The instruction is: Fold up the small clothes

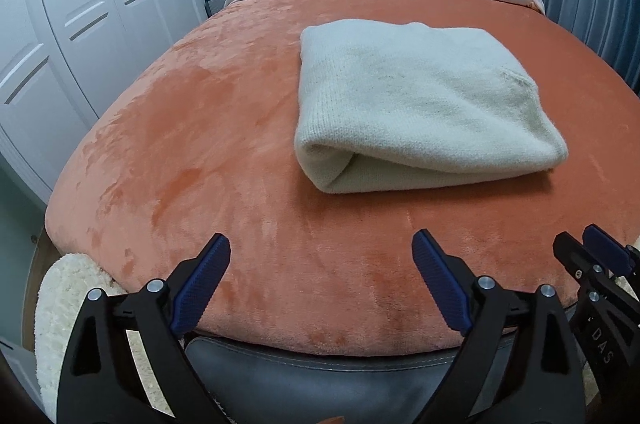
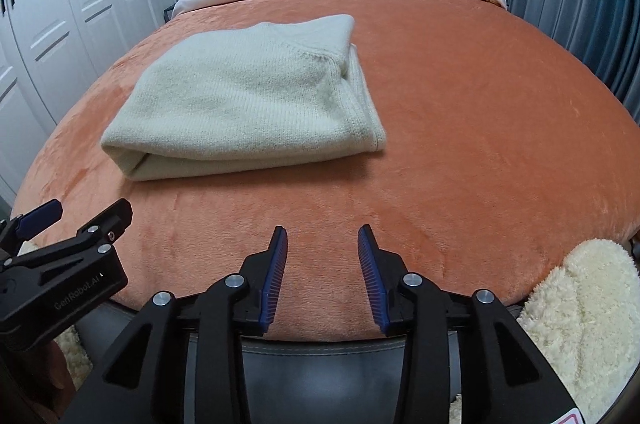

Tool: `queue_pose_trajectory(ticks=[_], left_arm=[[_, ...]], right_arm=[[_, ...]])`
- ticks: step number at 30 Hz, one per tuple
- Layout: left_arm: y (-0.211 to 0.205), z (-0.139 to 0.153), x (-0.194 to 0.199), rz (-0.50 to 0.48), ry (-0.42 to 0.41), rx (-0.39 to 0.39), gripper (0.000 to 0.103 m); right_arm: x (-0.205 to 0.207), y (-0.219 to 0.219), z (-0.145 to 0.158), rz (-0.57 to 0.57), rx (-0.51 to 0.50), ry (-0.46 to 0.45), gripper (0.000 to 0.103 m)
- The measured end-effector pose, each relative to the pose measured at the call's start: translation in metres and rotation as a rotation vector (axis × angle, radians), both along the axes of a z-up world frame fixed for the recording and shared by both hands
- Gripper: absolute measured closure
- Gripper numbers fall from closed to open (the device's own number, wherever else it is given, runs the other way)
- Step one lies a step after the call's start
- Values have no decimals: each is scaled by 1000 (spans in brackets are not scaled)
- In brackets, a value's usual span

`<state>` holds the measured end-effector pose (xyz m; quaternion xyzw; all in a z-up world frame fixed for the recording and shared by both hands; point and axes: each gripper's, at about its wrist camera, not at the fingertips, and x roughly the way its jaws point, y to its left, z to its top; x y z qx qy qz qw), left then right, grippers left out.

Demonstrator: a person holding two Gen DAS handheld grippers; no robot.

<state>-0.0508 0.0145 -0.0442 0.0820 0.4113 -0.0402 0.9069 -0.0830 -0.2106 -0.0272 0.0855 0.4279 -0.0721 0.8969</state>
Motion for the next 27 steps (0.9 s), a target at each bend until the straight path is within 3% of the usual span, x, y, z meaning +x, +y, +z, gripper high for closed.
queue_pose_trajectory(ticks=[27], left_arm=[[-1, -9, -6, -1, -2, -46, 9]], right_arm=[[-2, 15, -14, -17, -23, 28, 59]])
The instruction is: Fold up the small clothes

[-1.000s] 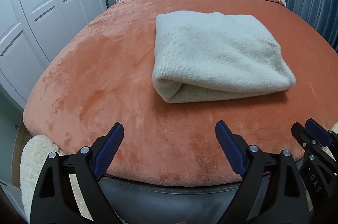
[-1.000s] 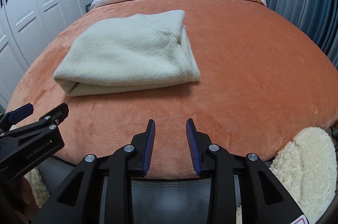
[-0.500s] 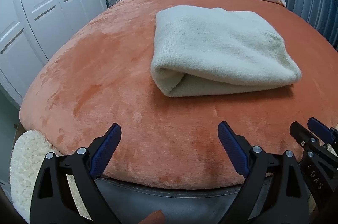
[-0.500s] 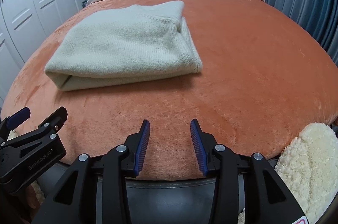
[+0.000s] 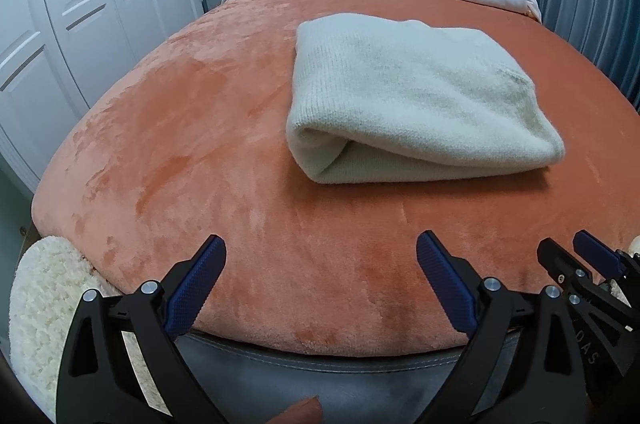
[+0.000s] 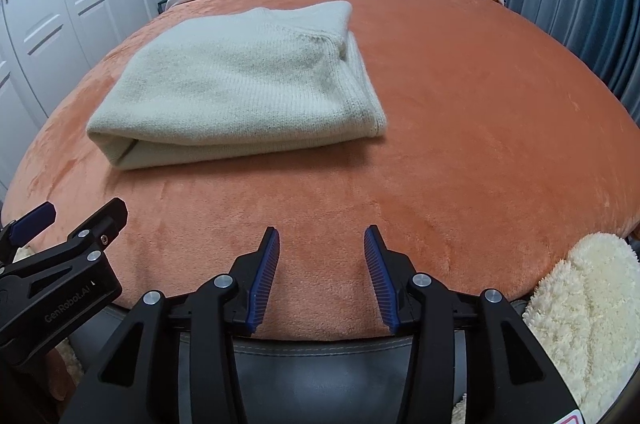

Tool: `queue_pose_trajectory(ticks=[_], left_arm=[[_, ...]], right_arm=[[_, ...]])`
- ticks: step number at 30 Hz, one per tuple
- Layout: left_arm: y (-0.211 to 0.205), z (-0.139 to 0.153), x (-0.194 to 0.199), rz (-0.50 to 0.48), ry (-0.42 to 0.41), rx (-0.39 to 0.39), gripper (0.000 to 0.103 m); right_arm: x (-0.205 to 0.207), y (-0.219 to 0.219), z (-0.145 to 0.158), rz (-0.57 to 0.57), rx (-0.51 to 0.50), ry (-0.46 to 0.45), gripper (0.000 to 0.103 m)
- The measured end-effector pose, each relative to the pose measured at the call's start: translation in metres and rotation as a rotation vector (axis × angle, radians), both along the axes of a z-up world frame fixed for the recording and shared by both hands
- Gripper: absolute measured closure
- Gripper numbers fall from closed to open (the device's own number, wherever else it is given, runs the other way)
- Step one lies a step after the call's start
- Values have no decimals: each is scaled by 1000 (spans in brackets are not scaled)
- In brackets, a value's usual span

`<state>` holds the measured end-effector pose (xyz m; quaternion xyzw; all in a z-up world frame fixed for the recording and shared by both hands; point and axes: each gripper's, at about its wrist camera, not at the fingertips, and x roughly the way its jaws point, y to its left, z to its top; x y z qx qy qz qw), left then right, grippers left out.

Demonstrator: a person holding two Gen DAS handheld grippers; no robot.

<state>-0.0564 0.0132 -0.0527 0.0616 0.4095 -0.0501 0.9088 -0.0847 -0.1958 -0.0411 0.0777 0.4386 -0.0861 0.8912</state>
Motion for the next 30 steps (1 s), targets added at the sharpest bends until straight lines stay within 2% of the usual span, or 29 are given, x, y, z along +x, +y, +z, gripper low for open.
queue_pose_trajectory(ticks=[12, 16, 30], left_arm=[[-5, -2, -3, -7, 2, 20, 9], [-5, -4, -2, 3, 5, 32, 5], [-4, -9, 1, -11, 35, 18, 5]], right_arm=[[0, -2, -1, 4, 2, 3, 59], [0, -1, -1, 4, 3, 4, 58], [3, -19, -3, 24, 2, -1, 53]])
